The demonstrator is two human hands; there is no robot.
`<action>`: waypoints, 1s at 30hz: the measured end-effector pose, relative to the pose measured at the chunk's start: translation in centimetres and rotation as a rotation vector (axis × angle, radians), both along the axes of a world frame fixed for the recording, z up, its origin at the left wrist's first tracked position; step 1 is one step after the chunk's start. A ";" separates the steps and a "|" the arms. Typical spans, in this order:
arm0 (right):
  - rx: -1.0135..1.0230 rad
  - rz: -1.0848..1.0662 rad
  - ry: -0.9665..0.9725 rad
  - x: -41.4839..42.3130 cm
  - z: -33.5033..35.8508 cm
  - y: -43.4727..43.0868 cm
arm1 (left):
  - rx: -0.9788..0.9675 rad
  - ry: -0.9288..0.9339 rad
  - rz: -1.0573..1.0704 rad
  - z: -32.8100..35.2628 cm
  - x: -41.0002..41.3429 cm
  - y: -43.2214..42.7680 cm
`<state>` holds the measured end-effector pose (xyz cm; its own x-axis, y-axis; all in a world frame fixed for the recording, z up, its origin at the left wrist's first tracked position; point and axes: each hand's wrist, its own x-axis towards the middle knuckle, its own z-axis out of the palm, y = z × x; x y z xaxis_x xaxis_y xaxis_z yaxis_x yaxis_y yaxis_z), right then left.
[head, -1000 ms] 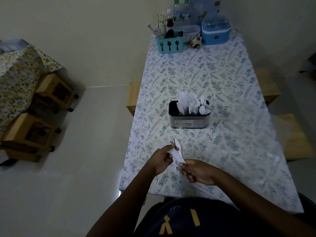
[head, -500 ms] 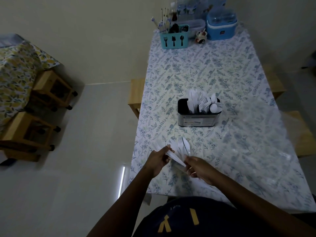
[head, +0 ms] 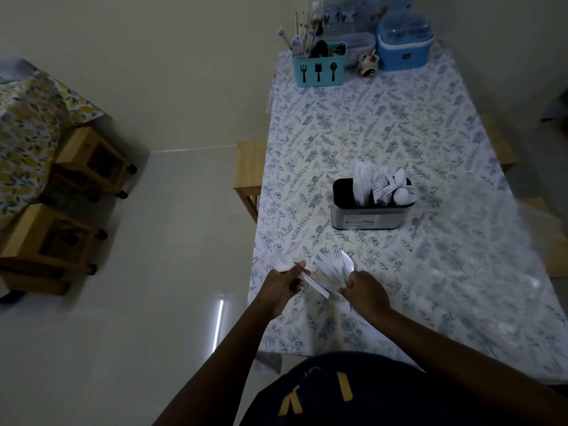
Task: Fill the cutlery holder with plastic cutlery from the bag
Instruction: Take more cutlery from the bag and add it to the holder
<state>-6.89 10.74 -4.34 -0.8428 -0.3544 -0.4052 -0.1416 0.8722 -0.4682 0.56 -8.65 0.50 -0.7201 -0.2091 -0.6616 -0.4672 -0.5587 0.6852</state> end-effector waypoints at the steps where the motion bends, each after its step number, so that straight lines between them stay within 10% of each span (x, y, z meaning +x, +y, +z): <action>1: 0.005 -0.001 0.001 -0.1 0.0 -0.2 | 0.003 0.001 -0.005 -0.1 0.0 -0.2; 15: -0.404 -0.452 -0.294 -1.8 1.4 -0.3 | -0.030 -0.031 -0.167 -2.3 -1.8 -1.4; 30: -0.716 -0.433 -0.554 -1.3 5.3 2.2 | -0.012 0.050 -0.297 -1.0 -4.8 0.8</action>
<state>-8.17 12.92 0.91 -0.7141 -0.3756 -0.5908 0.5182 0.2839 -0.8068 -4.21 -7.82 -0.48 -0.7825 0.0078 -0.6226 -0.5745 -0.3947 0.7170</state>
